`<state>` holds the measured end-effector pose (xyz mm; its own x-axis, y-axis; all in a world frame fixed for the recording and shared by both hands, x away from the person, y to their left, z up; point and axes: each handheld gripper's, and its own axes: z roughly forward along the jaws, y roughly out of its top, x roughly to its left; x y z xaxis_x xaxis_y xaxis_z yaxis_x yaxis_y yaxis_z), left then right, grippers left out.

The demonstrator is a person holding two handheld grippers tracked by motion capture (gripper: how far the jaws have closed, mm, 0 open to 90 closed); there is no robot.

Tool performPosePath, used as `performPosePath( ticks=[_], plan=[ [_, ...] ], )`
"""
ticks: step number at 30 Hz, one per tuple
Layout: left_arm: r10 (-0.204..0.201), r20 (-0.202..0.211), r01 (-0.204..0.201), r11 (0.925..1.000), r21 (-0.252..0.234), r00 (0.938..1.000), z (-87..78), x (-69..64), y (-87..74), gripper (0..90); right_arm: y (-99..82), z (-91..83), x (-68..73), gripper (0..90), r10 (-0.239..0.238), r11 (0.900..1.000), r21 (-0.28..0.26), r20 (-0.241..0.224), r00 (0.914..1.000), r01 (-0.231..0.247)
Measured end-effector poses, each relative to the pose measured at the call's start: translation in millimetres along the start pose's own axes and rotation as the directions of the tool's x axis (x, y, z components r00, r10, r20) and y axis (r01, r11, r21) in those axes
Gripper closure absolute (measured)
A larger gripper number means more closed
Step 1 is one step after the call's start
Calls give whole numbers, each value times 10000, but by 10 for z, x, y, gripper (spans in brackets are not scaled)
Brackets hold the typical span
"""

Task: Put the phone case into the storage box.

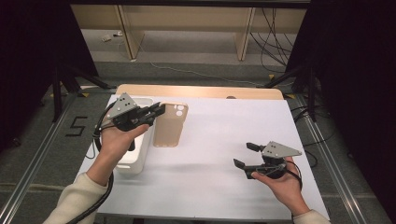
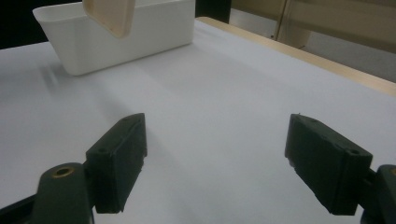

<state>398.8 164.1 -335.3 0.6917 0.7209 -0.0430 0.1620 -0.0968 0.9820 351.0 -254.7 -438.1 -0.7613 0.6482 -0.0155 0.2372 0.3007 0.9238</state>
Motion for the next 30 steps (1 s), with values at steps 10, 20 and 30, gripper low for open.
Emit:
performPosePath(
  ticks=[10, 20, 30],
  plan=[
    [-43, -65, 42, 10000, -68, 10000, -35, 33, 18, 816, 6, -26, -7, 221, 17, 9996, 281, -9, 10000, -17],
    [-99, -111, 98, 9999, -87, 9999, -63, 78, 31, 816, -8, -2, -9, 221, 117, 9998, 143, -99, 9999, -115],
    [-187, -104, 185, 9997, -179, 9998, -76, 91, 48, 816, -5, 0, -19, 221, 88, 9999, 68, -101, 9999, -87]
  ],
)
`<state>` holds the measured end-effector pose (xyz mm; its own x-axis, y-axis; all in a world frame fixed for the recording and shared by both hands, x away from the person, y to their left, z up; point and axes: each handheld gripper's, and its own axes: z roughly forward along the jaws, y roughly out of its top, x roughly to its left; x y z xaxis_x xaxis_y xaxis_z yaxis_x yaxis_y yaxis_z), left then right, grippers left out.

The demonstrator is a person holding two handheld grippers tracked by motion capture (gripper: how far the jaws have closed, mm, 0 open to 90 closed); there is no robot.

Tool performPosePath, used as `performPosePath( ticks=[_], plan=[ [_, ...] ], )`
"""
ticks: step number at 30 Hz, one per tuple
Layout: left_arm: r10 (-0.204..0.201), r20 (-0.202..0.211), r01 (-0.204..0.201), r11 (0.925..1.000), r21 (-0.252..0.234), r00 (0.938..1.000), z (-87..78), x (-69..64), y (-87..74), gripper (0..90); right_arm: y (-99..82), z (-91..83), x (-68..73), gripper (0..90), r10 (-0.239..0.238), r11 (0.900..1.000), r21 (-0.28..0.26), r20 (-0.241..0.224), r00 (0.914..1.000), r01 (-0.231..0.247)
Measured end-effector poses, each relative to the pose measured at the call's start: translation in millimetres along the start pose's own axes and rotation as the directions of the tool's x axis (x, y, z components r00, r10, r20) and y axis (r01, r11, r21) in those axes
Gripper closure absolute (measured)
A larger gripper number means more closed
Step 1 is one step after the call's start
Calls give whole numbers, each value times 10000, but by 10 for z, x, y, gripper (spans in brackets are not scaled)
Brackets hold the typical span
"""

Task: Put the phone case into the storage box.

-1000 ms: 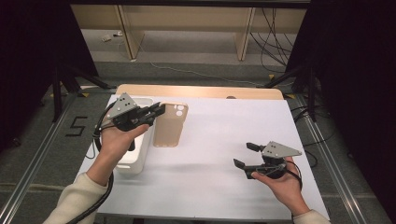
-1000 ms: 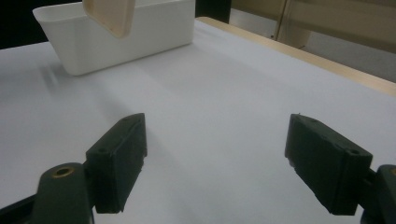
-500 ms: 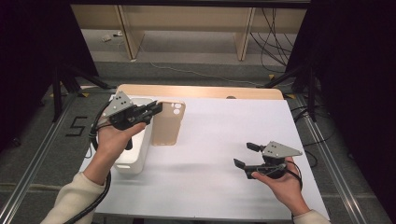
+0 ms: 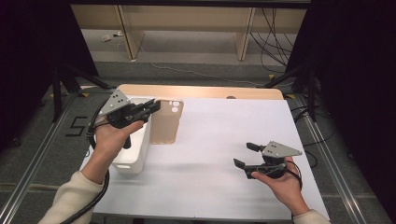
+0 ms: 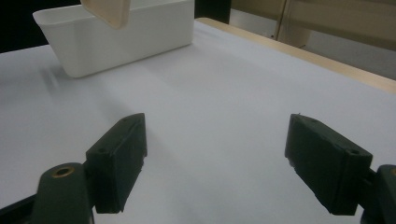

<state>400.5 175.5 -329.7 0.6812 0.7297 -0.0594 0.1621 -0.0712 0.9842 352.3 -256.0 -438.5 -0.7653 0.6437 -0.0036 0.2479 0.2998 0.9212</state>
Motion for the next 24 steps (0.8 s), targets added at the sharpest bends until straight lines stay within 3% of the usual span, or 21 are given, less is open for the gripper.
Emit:
performPosePath(
  ticks=[5, 24],
  plan=[
    [-25, -10, 25, 10000, -36, 10000, -5, 11, 10, 816, 1, -10, 9, 221, 53, 9997, 241, 33, 10000, -54],
    [-123, -235, 119, 9998, -180, 9996, -79, 117, 71, 816, -2, -10, 6, 221, 8, 9998, 223, 60, 10000, -9]
  ],
)
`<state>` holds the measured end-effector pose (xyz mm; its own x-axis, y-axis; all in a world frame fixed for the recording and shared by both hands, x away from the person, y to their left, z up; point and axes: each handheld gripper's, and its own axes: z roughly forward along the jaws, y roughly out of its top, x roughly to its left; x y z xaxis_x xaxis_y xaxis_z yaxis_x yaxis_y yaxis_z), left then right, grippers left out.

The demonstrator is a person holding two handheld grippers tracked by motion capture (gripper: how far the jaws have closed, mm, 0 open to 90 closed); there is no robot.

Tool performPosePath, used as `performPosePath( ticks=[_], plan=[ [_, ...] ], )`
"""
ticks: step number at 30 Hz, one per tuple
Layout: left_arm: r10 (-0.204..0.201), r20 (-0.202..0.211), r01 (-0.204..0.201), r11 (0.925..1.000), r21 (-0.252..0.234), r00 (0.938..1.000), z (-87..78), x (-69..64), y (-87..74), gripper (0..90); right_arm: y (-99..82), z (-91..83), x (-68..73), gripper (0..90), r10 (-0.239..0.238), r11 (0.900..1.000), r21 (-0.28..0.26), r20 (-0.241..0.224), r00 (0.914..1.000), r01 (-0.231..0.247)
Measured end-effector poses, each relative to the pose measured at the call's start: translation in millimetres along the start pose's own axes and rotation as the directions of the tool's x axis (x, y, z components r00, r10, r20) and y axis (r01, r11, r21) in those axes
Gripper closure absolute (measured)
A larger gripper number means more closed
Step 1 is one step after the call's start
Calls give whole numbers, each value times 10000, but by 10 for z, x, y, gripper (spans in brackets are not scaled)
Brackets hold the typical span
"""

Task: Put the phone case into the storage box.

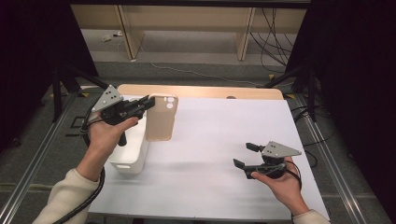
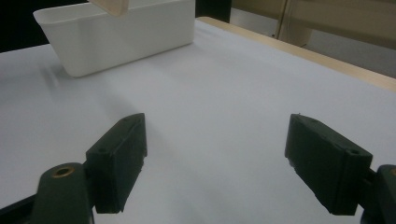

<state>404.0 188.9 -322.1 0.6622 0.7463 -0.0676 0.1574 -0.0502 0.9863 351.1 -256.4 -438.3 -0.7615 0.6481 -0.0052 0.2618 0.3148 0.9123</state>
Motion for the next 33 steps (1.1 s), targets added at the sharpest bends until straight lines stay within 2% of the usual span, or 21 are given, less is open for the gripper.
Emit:
performPosePath(
  ticks=[1, 9, 19, 21, 22, 26, 27, 33],
  plan=[
    [273, 2, -273, 9996, -110, 9996, 3, 25, 12, 816, 0, -1, 0, 221, -12, 10000, -1, 7, 10000, 12],
    [13, -59, -13, 10000, -76, 10000, -22, 77, 13, 816, -8, 15, 0, 221, 48, 9999, -143, -79, 10000, -49],
    [6, -182, -6, 10000, -53, 9998, -53, 138, 24, 816, -9, 16, 6, 221, 122, 9999, -97, -97, 9999, -123],
    [14, -196, -14, 10000, -34, 9998, -58, 148, 26, 816, -17, 36, 4, 221, 35, 9996, -272, -10, 10000, -35],
    [-7, -210, 6, 10000, -39, 9998, -59, 150, 26, 816, -13, 24, 2, 221, 21, 9999, -132, -88, 10000, -22],
    [-3, -248, 1, 10000, -73, 9997, -64, 176, 24, 816, -18, 37, 6, 221, 39, 9995, -305, -10, 10000, -39],
    [-9, -259, 8, 10000, -62, 9997, -66, 182, 24, 816, -15, 23, 0, 221, 32, 9999, -120, -82, 10000, -33],
    [-3, -425, 1, 10000, -40, 9991, -85, 224, 30, 816, -15, 23, 0, 221, 30, 9999, -125, -68, 10000, -31]
  ],
)
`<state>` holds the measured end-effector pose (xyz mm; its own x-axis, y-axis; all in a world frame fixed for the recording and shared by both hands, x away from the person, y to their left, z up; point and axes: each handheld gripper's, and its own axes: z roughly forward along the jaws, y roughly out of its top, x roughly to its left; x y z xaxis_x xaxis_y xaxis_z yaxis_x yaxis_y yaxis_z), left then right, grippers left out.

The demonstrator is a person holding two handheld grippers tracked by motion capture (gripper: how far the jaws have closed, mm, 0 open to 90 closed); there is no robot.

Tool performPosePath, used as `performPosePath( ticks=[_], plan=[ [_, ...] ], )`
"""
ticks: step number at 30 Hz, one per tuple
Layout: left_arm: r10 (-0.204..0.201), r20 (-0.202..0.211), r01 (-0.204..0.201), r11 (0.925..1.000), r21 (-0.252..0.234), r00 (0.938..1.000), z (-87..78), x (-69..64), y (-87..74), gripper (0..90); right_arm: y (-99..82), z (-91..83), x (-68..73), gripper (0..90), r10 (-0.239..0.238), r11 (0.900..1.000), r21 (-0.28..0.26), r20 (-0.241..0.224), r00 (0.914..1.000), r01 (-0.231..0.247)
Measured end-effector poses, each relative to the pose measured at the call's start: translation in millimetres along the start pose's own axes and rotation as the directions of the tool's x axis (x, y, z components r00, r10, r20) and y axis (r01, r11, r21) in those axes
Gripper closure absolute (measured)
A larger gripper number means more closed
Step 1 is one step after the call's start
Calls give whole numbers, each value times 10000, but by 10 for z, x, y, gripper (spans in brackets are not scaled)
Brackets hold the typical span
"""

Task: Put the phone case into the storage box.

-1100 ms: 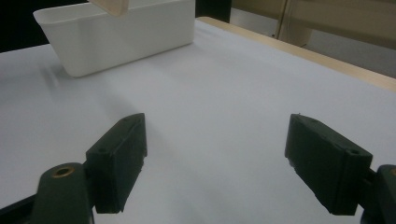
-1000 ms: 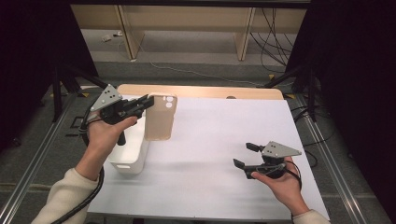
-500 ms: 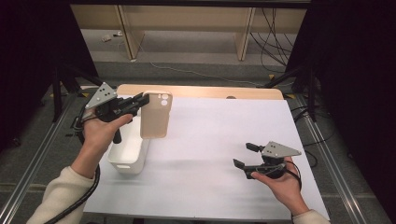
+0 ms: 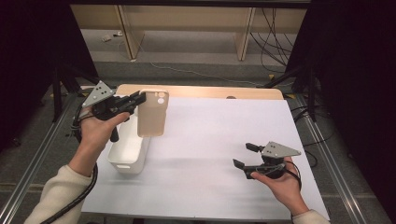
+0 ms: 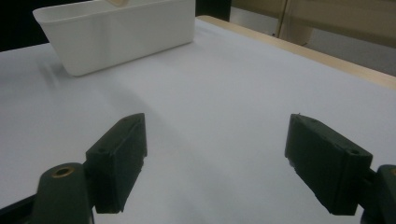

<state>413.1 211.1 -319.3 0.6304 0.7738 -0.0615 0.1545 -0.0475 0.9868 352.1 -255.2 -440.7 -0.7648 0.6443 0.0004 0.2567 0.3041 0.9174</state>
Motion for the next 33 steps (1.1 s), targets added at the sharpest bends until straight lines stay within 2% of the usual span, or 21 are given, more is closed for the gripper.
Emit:
performPosePath(
  ticks=[2, 4, 11, 20, 21, 27, 33],
  plan=[
    [14, -24, -14, 10000, -30, 10000, -7, 9, 4, 816, -5, 16, 8, 221, 16, 9998, -186, 57, 10000, -15],
    [26, -30, -26, 10000, -30, 10000, -14, 20, 8, 816, -2, 7, 5, 221, 21, 10000, -18, -60, 10000, -22],
    [-49, -150, 49, 10000, -57, 9999, -15, 76, -14, 815, -5, 5, 4, 221, 49, 10000, 64, -72, 10000, -49],
    [143, -202, -143, 9999, -39, 9997, -36, 128, -12, 816, -3, 4, 3, 221, 42, 10000, 23, -16, 10000, -42],
    [148, -205, -150, 9999, -53, 9997, -40, 134, -9, 815, -6, 13, 3, 221, 25, 9999, -100, 30, 10000, -24],
    [79, -222, -82, 9998, -155, 9997, -38, 156, -10, 815, -2, 0, 0, 221, 2, 10000, -4, 3, 10000, -2],
    [174, -284, -179, 9996, -202, 9994, -46, 180, -11, 815, -2, 2, 0, 221, -2, 10000, -6, 4, 10000, 2]
  ],
)
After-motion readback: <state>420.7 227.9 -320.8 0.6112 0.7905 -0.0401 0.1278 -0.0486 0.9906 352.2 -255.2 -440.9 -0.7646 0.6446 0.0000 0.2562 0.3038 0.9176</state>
